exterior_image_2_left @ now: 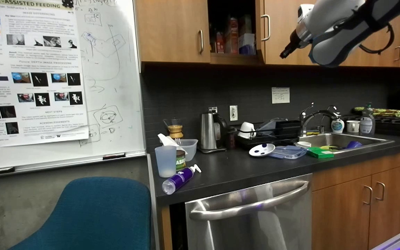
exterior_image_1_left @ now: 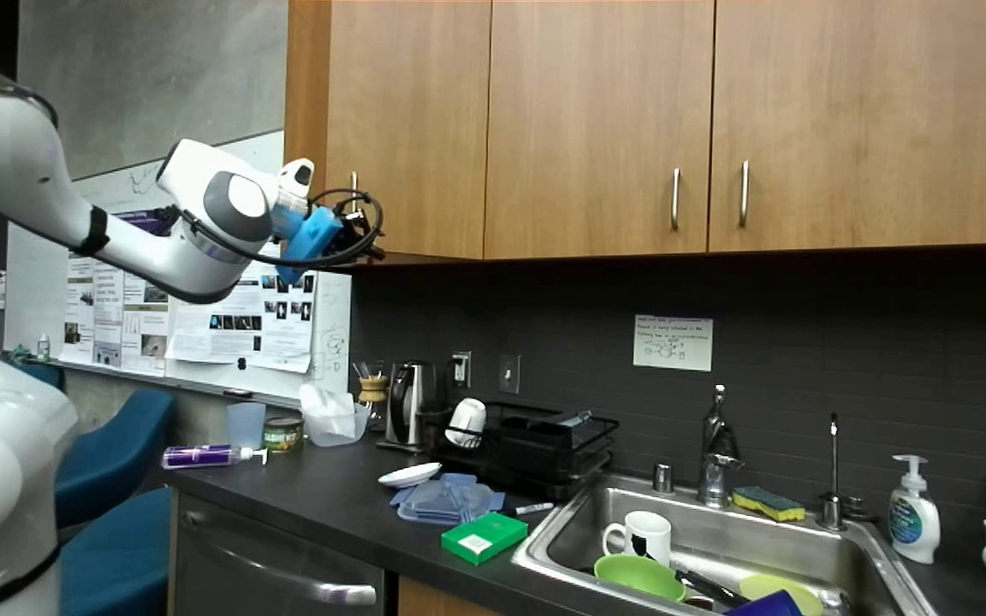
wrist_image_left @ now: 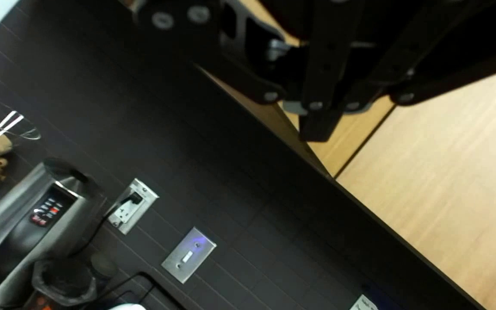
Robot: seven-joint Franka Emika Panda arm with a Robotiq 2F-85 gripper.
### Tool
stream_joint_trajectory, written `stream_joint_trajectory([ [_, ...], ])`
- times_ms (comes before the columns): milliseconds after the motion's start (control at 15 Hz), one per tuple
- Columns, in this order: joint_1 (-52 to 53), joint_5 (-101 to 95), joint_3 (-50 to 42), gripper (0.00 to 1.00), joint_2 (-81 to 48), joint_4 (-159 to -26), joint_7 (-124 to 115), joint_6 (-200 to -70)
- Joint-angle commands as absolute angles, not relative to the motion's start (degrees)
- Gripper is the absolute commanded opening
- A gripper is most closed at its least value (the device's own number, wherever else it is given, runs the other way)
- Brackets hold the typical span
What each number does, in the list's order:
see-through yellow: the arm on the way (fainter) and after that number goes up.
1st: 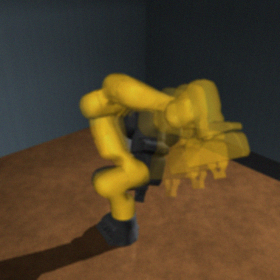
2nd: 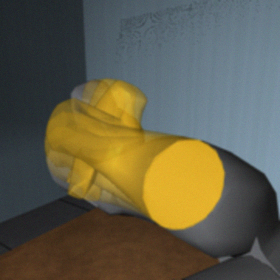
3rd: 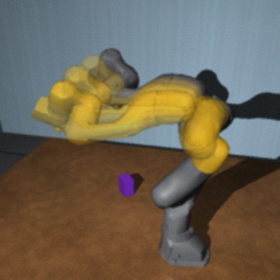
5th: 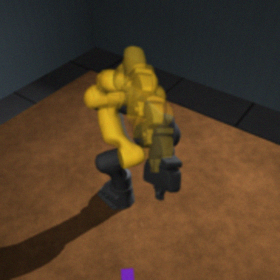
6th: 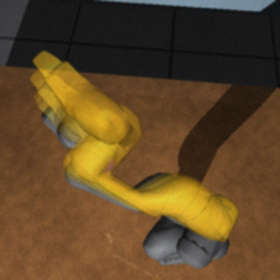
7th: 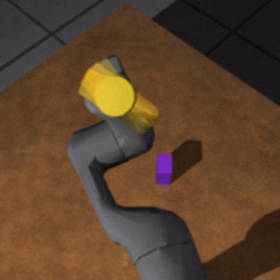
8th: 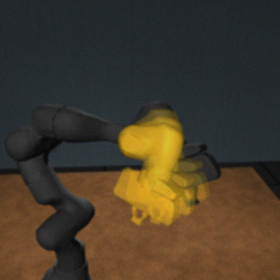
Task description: Close the open upper cabinet door.
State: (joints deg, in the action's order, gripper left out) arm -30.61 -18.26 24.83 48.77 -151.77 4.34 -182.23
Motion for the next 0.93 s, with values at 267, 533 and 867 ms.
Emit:
stream_joint_trajectory([
  [267,-34.1,-20.4,29.6,0.0,38.1,-132.8,0.5,-169.0],
  [533,-29.1,-27.3,37.0,0.0,41.4,-135.5,-1.1,-168.1],
  [867,-23.3,-31.1,42.7,0.0,41.6,-138.1,0.1,-169.3],
])
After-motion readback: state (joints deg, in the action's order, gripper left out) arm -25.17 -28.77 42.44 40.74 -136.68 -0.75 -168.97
